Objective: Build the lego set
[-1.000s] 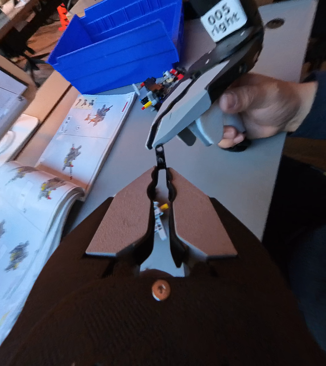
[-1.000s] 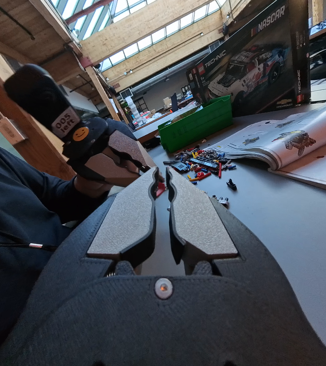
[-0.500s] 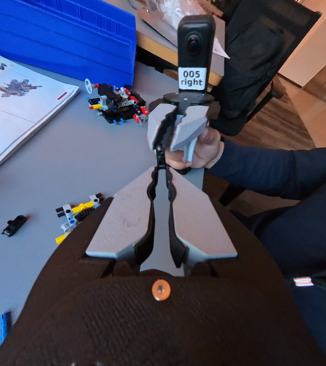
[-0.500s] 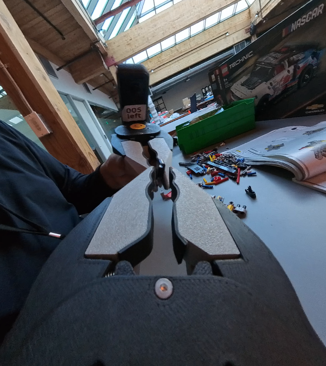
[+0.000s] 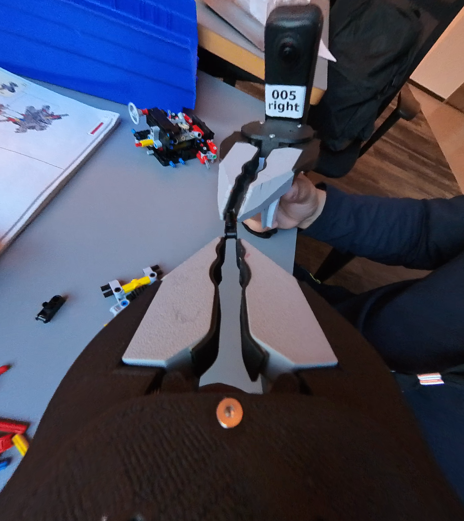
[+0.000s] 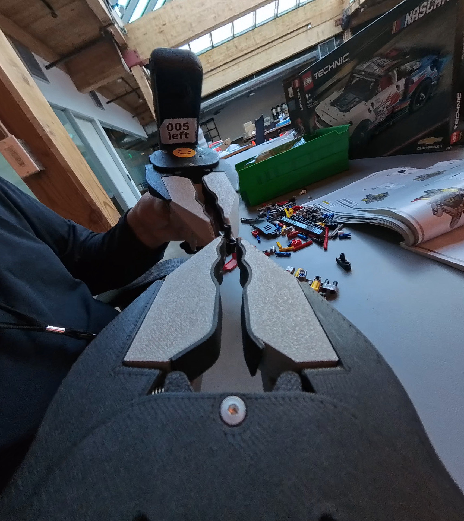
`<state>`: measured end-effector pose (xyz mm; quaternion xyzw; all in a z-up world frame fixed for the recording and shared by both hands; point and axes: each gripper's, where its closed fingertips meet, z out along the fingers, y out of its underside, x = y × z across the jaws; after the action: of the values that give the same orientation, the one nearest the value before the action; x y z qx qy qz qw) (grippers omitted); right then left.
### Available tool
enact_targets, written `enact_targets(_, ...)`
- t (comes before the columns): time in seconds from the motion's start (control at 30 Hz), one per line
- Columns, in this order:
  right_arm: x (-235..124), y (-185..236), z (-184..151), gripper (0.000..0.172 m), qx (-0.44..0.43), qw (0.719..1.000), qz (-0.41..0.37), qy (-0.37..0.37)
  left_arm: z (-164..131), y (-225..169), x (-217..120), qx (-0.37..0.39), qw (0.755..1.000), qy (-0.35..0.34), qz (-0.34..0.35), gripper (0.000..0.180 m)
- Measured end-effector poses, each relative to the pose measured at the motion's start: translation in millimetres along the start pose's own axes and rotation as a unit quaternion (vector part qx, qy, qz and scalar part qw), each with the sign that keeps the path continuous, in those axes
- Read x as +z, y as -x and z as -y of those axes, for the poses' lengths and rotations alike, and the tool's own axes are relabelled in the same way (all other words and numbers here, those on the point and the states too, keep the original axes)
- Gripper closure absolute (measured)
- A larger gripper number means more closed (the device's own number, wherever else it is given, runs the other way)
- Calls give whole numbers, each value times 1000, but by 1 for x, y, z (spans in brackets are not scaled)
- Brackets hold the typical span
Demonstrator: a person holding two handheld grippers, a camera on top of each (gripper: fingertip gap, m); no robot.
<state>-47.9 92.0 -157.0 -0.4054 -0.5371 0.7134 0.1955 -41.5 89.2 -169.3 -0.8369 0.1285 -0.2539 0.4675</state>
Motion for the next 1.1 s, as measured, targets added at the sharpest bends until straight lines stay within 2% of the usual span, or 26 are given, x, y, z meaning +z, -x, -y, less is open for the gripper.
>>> enact_targets(0.07, 0, 0, 0, 168, 4, 1000, 1, -1, 4, 1, -2, -1, 1000, -13, 1, 180)
enact_targets(0.37, 2, -9, -5, 168, 21, 1000, -20, 11, 0, 13, 13, -21, 1000, -23, -7, 180)
enact_targets(0.53, 0, -16, -5, 169, 82, 997, -9, 7, 0, 19, 14, -3, 1000, -30, 7, 180)
enact_targets(0.57, 0, -17, -7, 169, 105, 994, 0, 12, -2, 21, 12, 6, 999, -26, 18, 178)
enact_targets(0.63, 1, -14, -12, 169, 157, 987, 29, 23, -5, 29, 8, 38, 998, -14, 53, 162)
enact_targets(0.83, 0, -10, -13, 169, 248, 965, 84, 25, 4, 17, -6, 200, 977, 13, 75, 163)
enact_targets(0.97, 0, 0, -13, 169, 285, 950, 128, 28, 8, -2, -7, 260, 965, 22, 34, 173)
enact_targets(1.1, -1, 11, -13, 169, 298, 939, 166, 35, 3, -10, -3, 258, 965, 48, 1, 173)
